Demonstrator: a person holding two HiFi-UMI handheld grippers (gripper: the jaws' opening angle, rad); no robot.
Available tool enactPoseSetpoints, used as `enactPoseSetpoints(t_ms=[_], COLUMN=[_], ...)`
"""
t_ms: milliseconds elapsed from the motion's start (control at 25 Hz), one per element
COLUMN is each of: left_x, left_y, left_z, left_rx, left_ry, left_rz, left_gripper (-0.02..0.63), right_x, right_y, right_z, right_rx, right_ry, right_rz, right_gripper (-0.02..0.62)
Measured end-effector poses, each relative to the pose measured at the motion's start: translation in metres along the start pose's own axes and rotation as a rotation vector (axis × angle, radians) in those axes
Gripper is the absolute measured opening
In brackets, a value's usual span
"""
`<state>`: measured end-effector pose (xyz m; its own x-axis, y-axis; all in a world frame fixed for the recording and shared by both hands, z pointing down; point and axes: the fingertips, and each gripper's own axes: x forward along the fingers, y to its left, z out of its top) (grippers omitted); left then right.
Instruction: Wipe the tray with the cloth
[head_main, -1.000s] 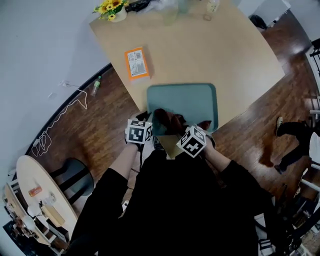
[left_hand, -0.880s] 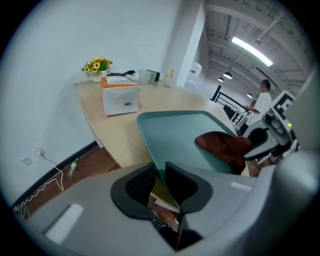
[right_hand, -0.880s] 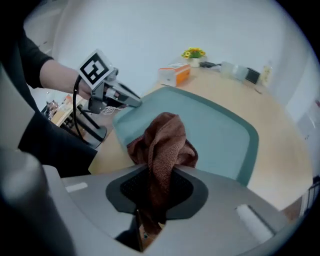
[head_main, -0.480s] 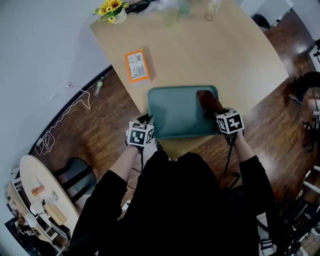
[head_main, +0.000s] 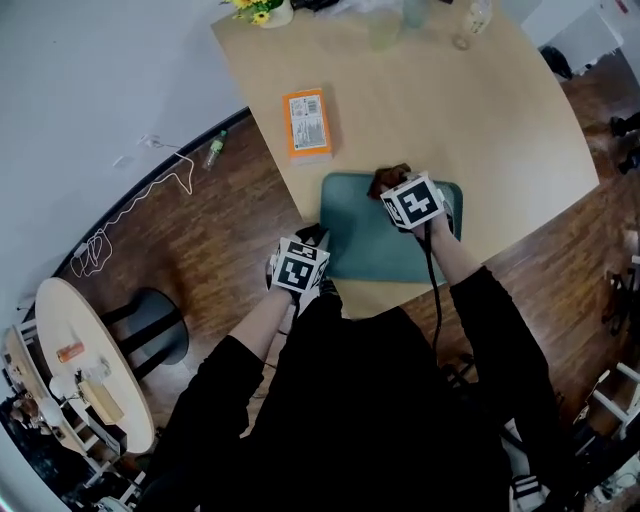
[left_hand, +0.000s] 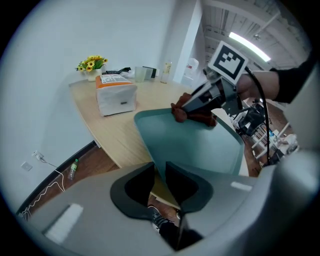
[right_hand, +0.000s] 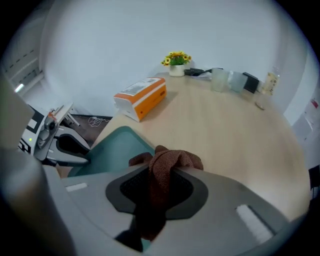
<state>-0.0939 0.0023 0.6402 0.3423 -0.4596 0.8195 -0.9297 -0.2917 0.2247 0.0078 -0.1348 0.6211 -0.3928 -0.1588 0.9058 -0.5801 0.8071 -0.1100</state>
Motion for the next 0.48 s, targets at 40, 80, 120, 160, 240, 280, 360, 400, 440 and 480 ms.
enactPoseSetpoints(t_ms=[40,80,120,160,240,280,360,400,440,480], left_x=[0.0,-0.001,-0.002,-0.002,-0.002,-0.002,-0.001,-0.001,-0.001,-0.001], left_y=[0.001,0.001,0.002,0.002,0.002,0.002,0.003,0.003,0.004,0.005], left_z=[0.001,0.001,0.001,0.001,-0.001,-0.001,-0.001,0.0,0.001,0.001], left_rx=[0.003,0.006,0.008,0.009,0.007,0.006,0.005,0.005,0.005,0.004], left_ry=[-0.005,-0.011,-0.016,-0.02,-0.023,-0.023,-0.023,-0.023,-0.023,-0.022], left_rz=[-0.001,0.0,0.002,0.004,0.005,0.004,0.001,-0.001,-0.002,-0.003], left_gripper=[0.055,0.055,0.055,0.055,0.055,0.055,0.055,0.055,0.055,0.055], right_x=[0.005,0.008,0.012,0.015,0.022,0.025,0.029,0.03,0.031,0.032], right_y=[0.01,0.02,0.029,0.039,0.059,0.07,0.092,0.102,0.111,0.119], right_z=[0.008,0.016,0.022,0.027,0.034,0.036,0.04,0.041,0.039,0.036], right_rx=[-0.018,-0.031,-0.043,-0.053,-0.076,-0.087,-0.102,-0.106,-0.103,-0.097], right_ry=[0.0,-0.002,-0.005,-0.007,-0.011,-0.013,-0.019,-0.022,-0.022,-0.022], right_rz=[0.01,0.019,0.03,0.043,0.07,0.086,0.126,0.14,0.157,0.174], right_gripper=[0.074,0.074,0.074,0.074,0.074,0.074,0.074,0.074,0.074,0.074])
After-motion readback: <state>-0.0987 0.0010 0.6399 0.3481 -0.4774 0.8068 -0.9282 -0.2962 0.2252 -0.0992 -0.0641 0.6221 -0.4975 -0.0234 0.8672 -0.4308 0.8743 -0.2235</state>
